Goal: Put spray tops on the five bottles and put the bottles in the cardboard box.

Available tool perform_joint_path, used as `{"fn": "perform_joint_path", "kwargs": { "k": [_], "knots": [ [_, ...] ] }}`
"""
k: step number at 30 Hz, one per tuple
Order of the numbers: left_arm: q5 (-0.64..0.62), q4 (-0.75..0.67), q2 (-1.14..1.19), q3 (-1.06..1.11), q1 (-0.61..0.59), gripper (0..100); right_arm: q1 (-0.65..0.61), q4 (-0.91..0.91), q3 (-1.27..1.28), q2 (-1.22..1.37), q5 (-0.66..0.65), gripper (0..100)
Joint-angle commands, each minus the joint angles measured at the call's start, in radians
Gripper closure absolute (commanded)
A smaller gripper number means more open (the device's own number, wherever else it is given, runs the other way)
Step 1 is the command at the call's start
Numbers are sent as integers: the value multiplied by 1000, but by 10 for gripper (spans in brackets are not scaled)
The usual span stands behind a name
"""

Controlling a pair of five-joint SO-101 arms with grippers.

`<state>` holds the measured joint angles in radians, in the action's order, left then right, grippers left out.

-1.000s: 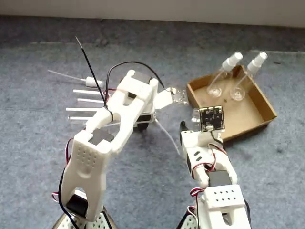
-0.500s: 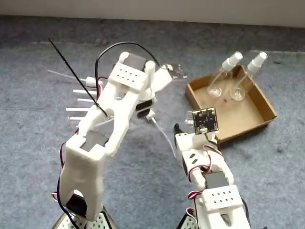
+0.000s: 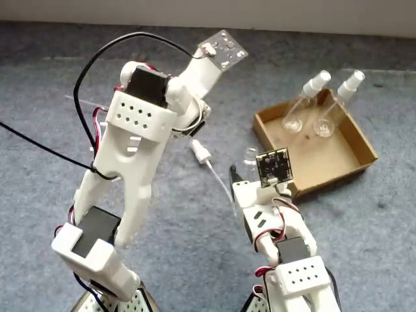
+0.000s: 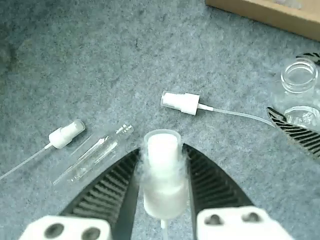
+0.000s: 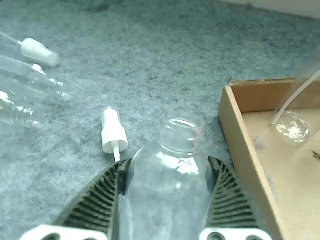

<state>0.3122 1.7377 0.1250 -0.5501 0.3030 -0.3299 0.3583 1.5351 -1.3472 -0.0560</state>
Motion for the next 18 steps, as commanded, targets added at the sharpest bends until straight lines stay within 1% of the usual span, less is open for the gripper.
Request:
{"fn": "perform_joint_path", "kwargs": {
  "k": [1, 7, 13, 15, 18],
  "knots": [
    [-107, 2, -102, -47, -5, 994, -7, -15, -2, -197, -2, 910],
    [-203, 2, -157, -50, -5, 994, -7, -5, 166, -493, -2, 910],
    [-299, -29, -278, -47, 4, 994, -7, -10, 220, -472, -5, 910],
    [-315, -54, -323, -47, 4, 994, -13, -10, 222, -472, -43, 910],
    [-338, -87, -394, -47, 4, 994, -87, -10, 228, -472, -146, 910]
  ]
}}
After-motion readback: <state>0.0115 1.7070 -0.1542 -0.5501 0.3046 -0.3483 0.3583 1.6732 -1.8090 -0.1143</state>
